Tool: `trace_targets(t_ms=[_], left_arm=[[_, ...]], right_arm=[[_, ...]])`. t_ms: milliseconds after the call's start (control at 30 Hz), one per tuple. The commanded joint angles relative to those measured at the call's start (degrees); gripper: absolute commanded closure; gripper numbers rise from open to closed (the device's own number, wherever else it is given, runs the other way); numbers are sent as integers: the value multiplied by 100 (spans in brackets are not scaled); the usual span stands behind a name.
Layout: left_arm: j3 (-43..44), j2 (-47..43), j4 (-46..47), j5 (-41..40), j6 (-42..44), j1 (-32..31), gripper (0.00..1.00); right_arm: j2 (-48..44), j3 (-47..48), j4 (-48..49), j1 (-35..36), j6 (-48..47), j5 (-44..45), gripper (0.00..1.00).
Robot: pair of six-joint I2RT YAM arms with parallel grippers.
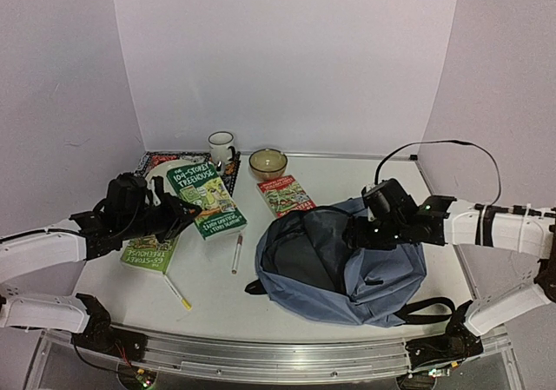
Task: Pack the student bag
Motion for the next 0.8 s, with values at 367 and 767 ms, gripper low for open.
trace_targets(t_ms=[367, 767], left_arm=[[1688, 592, -223, 2087, 1178, 24, 100], [1663, 873, 860, 3446, 1014, -134, 100]], right_arm=[[-620, 1131, 206, 9, -951, -1995, 2], [438, 1940, 1958, 11, -613, -3757, 2]])
